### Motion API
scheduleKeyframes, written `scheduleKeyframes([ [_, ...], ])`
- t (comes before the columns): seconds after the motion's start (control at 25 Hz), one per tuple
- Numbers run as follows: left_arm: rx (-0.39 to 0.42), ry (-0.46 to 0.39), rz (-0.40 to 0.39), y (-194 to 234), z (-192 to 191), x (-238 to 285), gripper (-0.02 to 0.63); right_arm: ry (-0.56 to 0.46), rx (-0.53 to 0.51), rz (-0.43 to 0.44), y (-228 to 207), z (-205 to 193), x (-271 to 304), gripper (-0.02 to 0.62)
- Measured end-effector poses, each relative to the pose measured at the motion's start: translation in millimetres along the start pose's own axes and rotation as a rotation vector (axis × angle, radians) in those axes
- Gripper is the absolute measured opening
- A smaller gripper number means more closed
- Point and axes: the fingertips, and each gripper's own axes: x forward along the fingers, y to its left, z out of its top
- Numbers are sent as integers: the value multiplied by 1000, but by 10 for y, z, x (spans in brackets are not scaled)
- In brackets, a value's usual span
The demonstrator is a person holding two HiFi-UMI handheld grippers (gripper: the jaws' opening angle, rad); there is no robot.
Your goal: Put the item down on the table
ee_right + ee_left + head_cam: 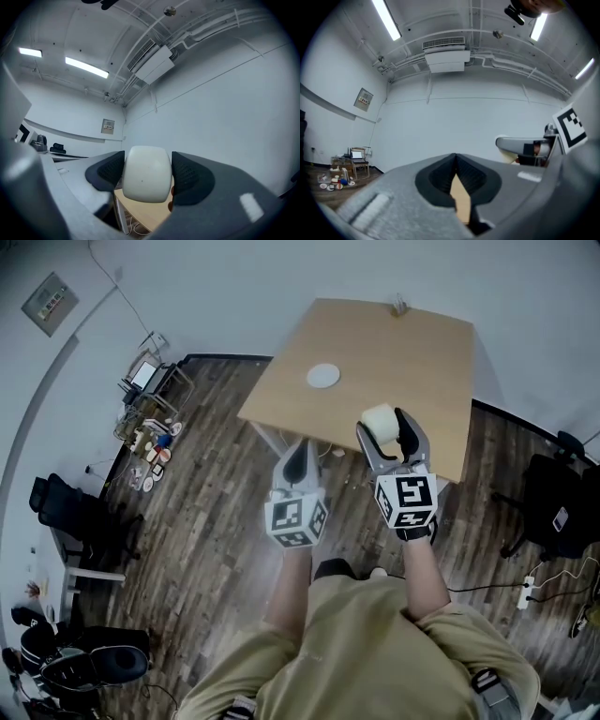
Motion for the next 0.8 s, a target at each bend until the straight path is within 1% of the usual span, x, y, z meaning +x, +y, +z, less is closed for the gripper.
scheduleKeyframes([
  [0.12,-11,14,33,24,-89,-24,0,11,6,30,33,-48,14,321],
  [0.24,-25,12,49,94,-147,28,0,15,5,37,50,-98,99,321],
  [0.36,-39,14,49,223,-209,129,0,19,19,38,77,-195,274,321],
  [0.48,-52,23,36,358,-293,273,0,26,31,19,59,-280,473,321],
  [0.56,-62,27,33,515,-328,413,0,32,29,7,69,-326,633,321],
  [0.68,-86,28,22,755,-359,760,0,50,15,-13,31,-416,934,321],
  [0.8,-104,6,7,944,-292,1159,0,61,1,-33,-93,-444,1312,321],
])
